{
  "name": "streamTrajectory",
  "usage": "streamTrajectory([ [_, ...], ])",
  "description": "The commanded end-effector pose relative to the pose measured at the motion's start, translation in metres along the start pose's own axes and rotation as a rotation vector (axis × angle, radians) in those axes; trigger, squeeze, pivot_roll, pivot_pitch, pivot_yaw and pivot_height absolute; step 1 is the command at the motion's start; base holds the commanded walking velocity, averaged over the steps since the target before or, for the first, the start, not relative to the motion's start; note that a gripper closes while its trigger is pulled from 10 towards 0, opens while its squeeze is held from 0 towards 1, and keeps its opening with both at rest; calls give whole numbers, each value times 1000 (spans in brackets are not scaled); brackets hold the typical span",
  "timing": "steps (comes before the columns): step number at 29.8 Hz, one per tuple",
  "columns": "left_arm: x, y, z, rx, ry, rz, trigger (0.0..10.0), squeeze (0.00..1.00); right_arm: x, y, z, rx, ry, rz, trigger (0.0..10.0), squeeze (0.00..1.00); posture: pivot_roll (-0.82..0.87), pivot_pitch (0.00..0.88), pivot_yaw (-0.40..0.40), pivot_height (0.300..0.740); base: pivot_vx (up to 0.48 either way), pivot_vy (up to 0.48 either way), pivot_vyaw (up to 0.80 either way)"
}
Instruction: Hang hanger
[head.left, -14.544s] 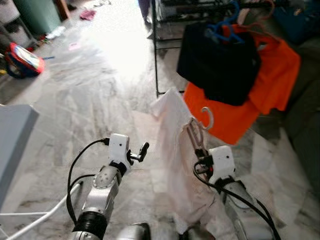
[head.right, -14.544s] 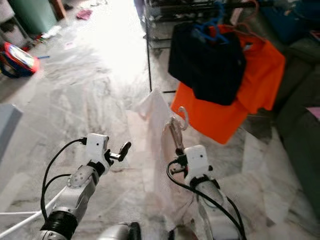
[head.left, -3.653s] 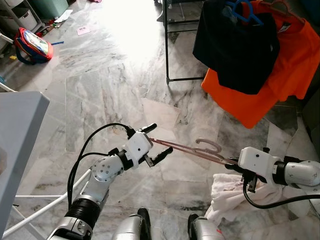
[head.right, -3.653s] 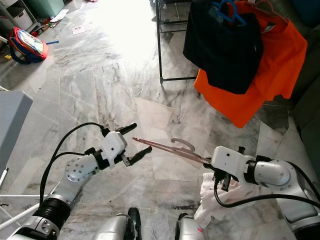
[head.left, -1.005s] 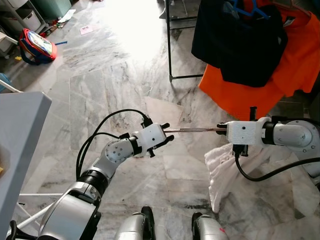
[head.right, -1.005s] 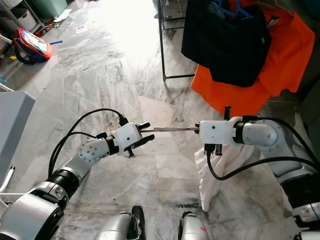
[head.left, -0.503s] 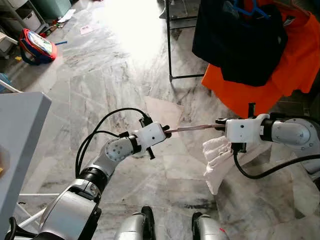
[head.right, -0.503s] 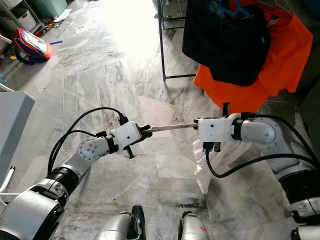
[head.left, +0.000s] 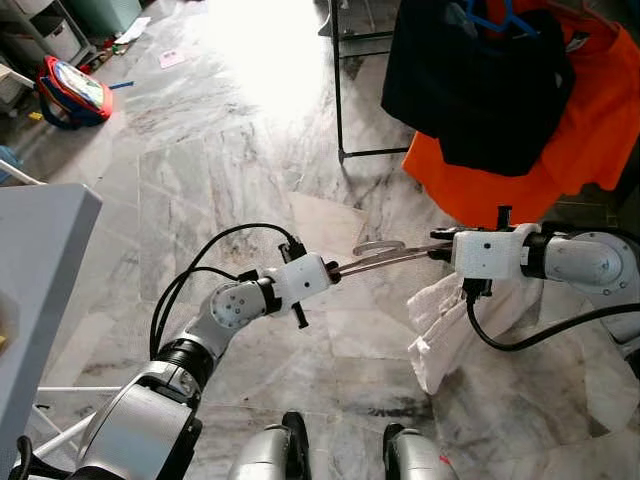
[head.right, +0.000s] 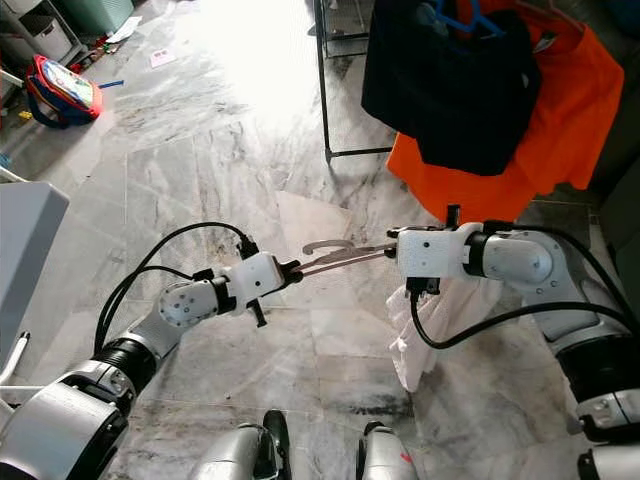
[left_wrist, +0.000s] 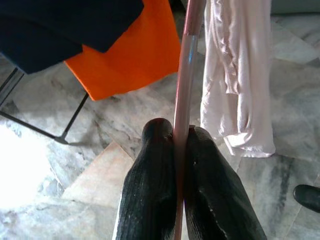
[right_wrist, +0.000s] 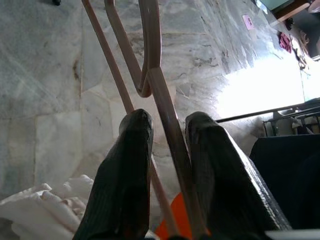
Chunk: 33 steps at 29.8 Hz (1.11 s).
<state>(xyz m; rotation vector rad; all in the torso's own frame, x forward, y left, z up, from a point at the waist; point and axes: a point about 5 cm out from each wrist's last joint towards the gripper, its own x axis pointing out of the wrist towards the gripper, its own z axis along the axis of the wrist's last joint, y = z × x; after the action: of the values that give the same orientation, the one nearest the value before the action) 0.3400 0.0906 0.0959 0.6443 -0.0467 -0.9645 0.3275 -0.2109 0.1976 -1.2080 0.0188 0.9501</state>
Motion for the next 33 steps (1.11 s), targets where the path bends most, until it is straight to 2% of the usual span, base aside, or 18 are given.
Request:
streamTrajectory([
  [1,-8,1,-9,-51,9,48,0,0,1,2,-2,17,-9,21,10000,1000,-118,258,123,740,0,0,0],
  [6,-11,-3,-13,-92,10,56,0,0,1,1,-2,21,-13,11,10000,1000,-118,256,119,740,0,0,0],
  [11,-14,-9,-20,-207,-8,106,0,0,0,-10,-1,35,-26,-70,10000,1000,-119,254,112,740,0,0,0],
  [15,-15,-10,-20,-219,-14,119,0,0,-1,-12,-1,50,-31,-94,10000,1000,-119,253,105,740,0,0,0],
  [17,-16,-10,-21,-264,-32,152,0,0,-2,-16,-1,103,-48,-201,10000,1000,-120,252,101,740,0,0,0],
  [20,-19,-7,-19,-272,-63,174,0,0,0,-16,-1,157,-48,-325,10000,1000,-121,251,98,740,0,0,0],
  [23,-19,-6,-17,-268,-77,182,0,0,1,-14,-4,202,-39,-378,10000,1000,-122,251,96,740,0,0,0],
  [26,-19,-4,-14,-258,-106,187,0,0,3,-7,-10,259,-12,-454,10000,1000,-118,247,92,740,0,0,0],
  [28,-20,-4,-9,-241,-139,175,0,0,6,2,-16,337,4,-525,10000,1000,-115,243,91,740,0,0,0],
  [33,-21,-5,-7,-216,-150,149,0,0,5,6,-23,404,40,-646,10000,1000,-112,244,87,740,0,0,0],
])
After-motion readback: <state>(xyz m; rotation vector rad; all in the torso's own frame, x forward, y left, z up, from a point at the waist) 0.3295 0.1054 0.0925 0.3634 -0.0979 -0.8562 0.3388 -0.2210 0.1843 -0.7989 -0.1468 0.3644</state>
